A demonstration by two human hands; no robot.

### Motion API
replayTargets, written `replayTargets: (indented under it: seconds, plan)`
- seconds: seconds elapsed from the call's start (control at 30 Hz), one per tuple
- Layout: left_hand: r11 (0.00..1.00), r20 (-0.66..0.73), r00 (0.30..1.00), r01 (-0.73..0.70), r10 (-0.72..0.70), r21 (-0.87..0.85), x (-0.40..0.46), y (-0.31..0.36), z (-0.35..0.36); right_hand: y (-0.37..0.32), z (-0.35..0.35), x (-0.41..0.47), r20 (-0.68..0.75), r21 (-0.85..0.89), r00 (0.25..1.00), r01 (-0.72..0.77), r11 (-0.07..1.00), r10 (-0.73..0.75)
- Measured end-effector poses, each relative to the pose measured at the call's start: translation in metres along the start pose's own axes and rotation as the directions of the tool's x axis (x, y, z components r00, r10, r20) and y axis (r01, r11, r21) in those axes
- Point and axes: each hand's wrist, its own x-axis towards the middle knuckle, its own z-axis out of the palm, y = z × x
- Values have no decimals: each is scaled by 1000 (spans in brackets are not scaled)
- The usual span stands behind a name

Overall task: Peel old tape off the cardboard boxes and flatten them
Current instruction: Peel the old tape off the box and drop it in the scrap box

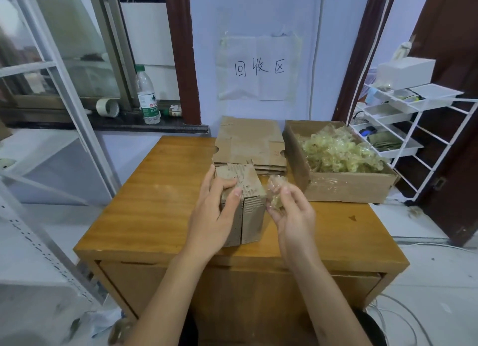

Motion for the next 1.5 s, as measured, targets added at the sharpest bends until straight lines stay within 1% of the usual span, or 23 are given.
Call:
replayTargets:
  seconds: [0.03,0.07,0.1,0.17,0.2,0.27,0.33,0.37,0.47,0.6,0.73,0.8,0.87,0.9,1.0,1.07,1.13,1.17,1.27,1.37,1.43,1.5]
  plan:
    - [1000,2,1000,3,-3,-5,0,0,0,1,-2,-2,0,-119,995,95,988,-96]
    - [1000,5,1000,5,-4,-11,0,0,0,4,-4,-3,6,-241,978,202,949,-207]
    - [1000,10,1000,5,-5,-16,0,-1,1,6,-7,-4,19,-341,944,315,886,-329]
    - [1000,20,1000,10,-9,-26,-1,-2,1,9,-10,-2,58,-487,834,503,714,-548]
    - [1000,23,1000,10,-10,-28,-1,-2,0,9,-11,0,73,-538,777,558,632,-625]
    - [1000,26,1000,6,-5,-29,-1,-3,0,10,-10,5,94,-606,686,614,505,-721]
    - [999,23,1000,9,-8,-36,0,-4,0,12,-7,7,120,-640,622,644,419,-774]
    - [999,23,1000,15,-14,-43,0,-4,0,13,-6,7,131,-639,607,656,401,-784]
    - [999,18,1000,15,-14,-52,0,-6,-2,19,-9,7,156,-615,618,671,414,-770]
    - [998,27,999,34,-33,-53,0,-7,-2,21,-19,5,162,-601,687,638,481,-708]
    - [999,33,999,14,-13,-42,1,-8,1,19,-23,3,142,-597,729,602,530,-669]
    - [999,34,999,7,-5,-48,2,-9,2,17,-23,2,92,-537,775,567,624,-626]
    - [998,31,999,11,-10,-58,2,-9,2,15,-22,-1,48,-455,841,499,738,-539]
    - [998,30,999,14,-12,-61,2,-9,2,14,-22,-3,33,-431,868,459,777,-495]
    - [997,25,1000,17,-16,-69,2,-9,2,11,-23,-6,16,-362,930,347,865,-367]
    - [997,29,1000,12,-10,-76,2,-10,2,10,-25,-5,31,-328,944,320,889,-328]
    - [997,34,999,16,-13,-78,2,-10,1,9,-25,-4,63,-352,935,347,869,-348]
    - [997,35,999,16,-14,-77,2,-11,1,9,-25,-4,84,-385,921,383,840,-381]
    - [996,32,999,23,-20,-83,2,-10,0,11,-26,0,181,-486,860,499,718,-476]
    - [996,35,999,27,-24,-85,2,-10,0,8,-28,6,264,-535,793,594,601,-549]
    - [996,34,999,19,-16,-87,2,-11,0,3,-27,9,285,-546,781,609,576,-556]
    - [996,30,1000,11,-8,-93,3,-12,0,-2,-23,10,287,-553,814,571,606,-505]
